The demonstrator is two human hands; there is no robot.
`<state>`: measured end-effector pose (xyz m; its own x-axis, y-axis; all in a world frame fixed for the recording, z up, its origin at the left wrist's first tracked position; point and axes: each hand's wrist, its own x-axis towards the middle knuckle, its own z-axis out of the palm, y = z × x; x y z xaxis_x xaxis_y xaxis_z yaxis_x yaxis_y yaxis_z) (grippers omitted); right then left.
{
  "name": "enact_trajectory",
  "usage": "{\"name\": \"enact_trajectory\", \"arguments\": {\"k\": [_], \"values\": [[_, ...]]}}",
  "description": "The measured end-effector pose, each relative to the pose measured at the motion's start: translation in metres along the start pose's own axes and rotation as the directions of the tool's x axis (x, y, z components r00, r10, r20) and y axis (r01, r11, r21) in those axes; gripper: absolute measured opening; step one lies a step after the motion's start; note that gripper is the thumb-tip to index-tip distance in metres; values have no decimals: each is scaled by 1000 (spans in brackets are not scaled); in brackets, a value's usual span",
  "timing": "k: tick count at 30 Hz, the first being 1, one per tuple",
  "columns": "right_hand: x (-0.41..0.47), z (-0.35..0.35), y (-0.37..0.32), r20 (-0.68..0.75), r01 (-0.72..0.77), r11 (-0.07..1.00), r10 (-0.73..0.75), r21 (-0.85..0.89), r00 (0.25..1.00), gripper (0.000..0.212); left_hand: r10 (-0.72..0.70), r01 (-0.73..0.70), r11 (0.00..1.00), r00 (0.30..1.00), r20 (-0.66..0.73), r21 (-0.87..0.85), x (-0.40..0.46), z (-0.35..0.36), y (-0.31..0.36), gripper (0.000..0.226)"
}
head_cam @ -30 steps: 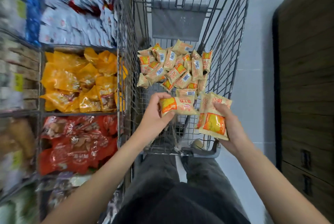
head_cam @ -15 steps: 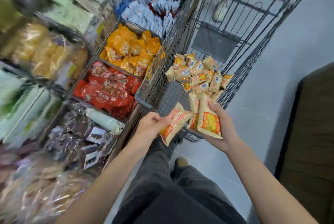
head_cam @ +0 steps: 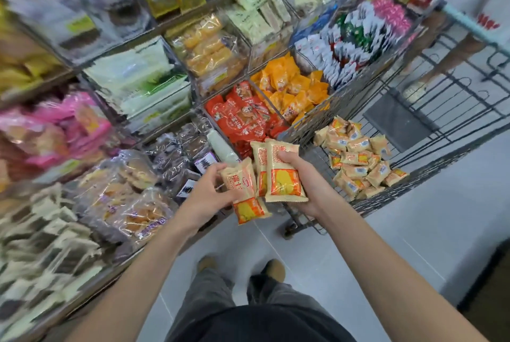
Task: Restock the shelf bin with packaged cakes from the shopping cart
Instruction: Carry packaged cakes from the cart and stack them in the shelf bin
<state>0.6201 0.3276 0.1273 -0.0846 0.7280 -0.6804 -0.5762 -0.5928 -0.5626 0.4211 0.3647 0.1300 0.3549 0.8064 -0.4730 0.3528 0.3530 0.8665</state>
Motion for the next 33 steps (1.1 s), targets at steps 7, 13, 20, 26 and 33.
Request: {"name": "enact_trajectory", "arguments": {"k": [7,13,20,26,33], "values": [[39,112,29,171,-36,966,82,-258,982,28,-124,1,976,827,-548,-219,-51,-103,-38,32],[76,247,73,301,55,886,97,-460,949,32,-271,-38,889,761,-589,-457,-97,-185,-73,24],[109,400,112,424,283,736,6,-615,906,38,-28,-62,992,740,-672,-110,-144,-339,-85,49],[124,516,124,507,426,687,-97,-589,857,34,148,92,949,717,-681,302,-154,-462,-79,28],[140,600,98,516,551,655,-276,-516,811,16,399,110,624,806,-437,774,-137,-553,-49,48]]}}
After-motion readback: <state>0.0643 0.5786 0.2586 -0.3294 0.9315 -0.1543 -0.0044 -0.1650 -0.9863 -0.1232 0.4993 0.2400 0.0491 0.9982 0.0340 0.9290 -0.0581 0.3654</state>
